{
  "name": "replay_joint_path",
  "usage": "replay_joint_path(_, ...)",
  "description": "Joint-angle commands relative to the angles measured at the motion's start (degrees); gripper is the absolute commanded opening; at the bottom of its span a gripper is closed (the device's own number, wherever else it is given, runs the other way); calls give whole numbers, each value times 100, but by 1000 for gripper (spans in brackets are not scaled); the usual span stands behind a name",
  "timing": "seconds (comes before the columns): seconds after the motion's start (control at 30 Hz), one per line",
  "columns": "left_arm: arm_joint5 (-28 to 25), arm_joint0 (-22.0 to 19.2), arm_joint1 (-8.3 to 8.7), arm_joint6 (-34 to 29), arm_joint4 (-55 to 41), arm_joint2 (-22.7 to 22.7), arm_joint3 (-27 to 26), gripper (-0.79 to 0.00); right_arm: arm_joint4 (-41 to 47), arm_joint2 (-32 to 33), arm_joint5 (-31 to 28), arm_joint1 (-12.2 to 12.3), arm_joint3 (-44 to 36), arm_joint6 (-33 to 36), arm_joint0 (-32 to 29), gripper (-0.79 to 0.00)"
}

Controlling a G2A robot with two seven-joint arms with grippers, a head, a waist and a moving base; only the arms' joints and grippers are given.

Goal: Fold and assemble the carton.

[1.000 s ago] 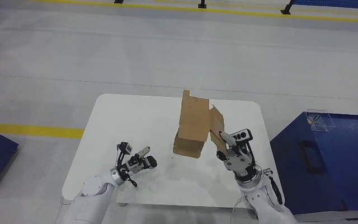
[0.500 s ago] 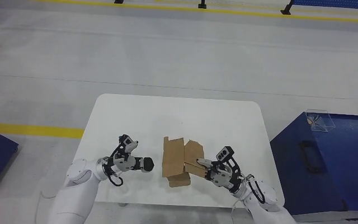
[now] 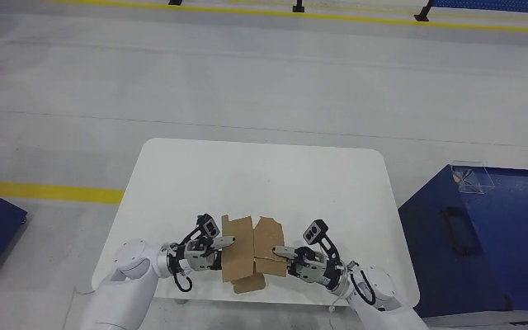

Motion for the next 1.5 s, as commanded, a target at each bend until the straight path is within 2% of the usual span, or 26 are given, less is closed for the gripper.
replay_joint_path(0.0, -6, -1, -1, 2, 2, -1, 0, -785, -3, -14, 5, -4, -4, -9, 6, -785)
replay_joint_path(0.1, -6, -1, -1, 2, 2, -1, 0, -785, -3, -14, 5, -4, -4, -9, 6, -785)
replay_joint_path(0.13, -6, -1, -1, 2, 2, -1, 0, -785, -3, -14, 5, -4, -4, -9, 6, 0)
replay_joint_path(0.33, -88, -6, 2, 107, 28, -34, -24, -785, 114, 16, 7, -9, -74, -57, -18, 0)
replay_joint_path(0.37, -566, 18, 14, 679, 195, -200, -132, -785, 103, 150, -277, -4, -200, -107, -14, 0)
replay_joint_path(0.4, -913, 125, 8, 1067, 227, -261, -292, -785, -299, 311, -748, 20, -262, -187, -27, 0)
replay_joint_path(0.43, -1361, 242, -9, 1461, 141, -335, -479, -785, -1063, 494, -1389, 55, -300, -365, -61, 0)
replay_joint_path(0.5, -2090, 485, -78, 2054, -239, -317, -771, -785, -1663, 700, -2415, 66, -491, -692, -227, 0)
replay_joint_path(0.63, -3915, 775, -227, 2605, -285, 59, -960, -785, -2940, 984, -3954, 76, -609, -1069, -422, 0)
replay_joint_path(0.73, -4826, 799, -331, 2548, -436, 455, -898, -785, -4112, 1060, -4638, 40, -623, -1622, -493, 0)
replay_joint_path(0.83, -5129, 817, -380, 2851, -321, 763, -1065, -785, -5130, 1070, -5031, -29, -629, -2346, -541, 0)
replay_joint_path(0.9, -5132, 835, -376, 2854, -414, 881, -1142, -785, -5673, 1036, -5150, -75, -606, -2743, -550, 0)
replay_joint_path(1.1, -4927, 801, -330, 2649, -661, 1044, -1141, -785, -6226, 789, -5238, -147, -649, -3276, -527, 0)
replay_joint_path(1.13, -4899, 787, -325, 2621, -692, 1062, -1118, -785, -6310, 769, -5261, -154, -658, -3346, -523, -65)
replay_joint_path(1.17, -4884, 765, -320, 2605, -670, 1073, -1085, -785, -6373, 741, -5272, -162, -657, -3417, -527, -197)
replay_joint_path(1.2, -4883, 742, -315, 2605, -633, 1089, -1054, -785, -6439, 716, -5282, -168, -656, -3478, -527, -406)
replay_joint_path(1.27, -4902, 726, -313, 2624, -671, 1129, -1026, -785, -6569, 673, -5326, -179, -634, -3579, -516, -508)
replay_joint_path(1.3, -4902, 718, -310, 2624, -693, 1140, -1010, -785, -6630, 660, -5333, -183, -603, -3637, -512, -677)
replay_joint_path(1.37, -4905, 708, -301, 2626, -726, 1147, -988, -785, -6749, 637, -5347, -192, -558, -3741, -497, -763)
replay_joint_path(1.47, -4879, 706, -283, 2601, -806, 1146, -976, -785, -6893, 603, -5368, -200, -505, -3860, -487, -785)
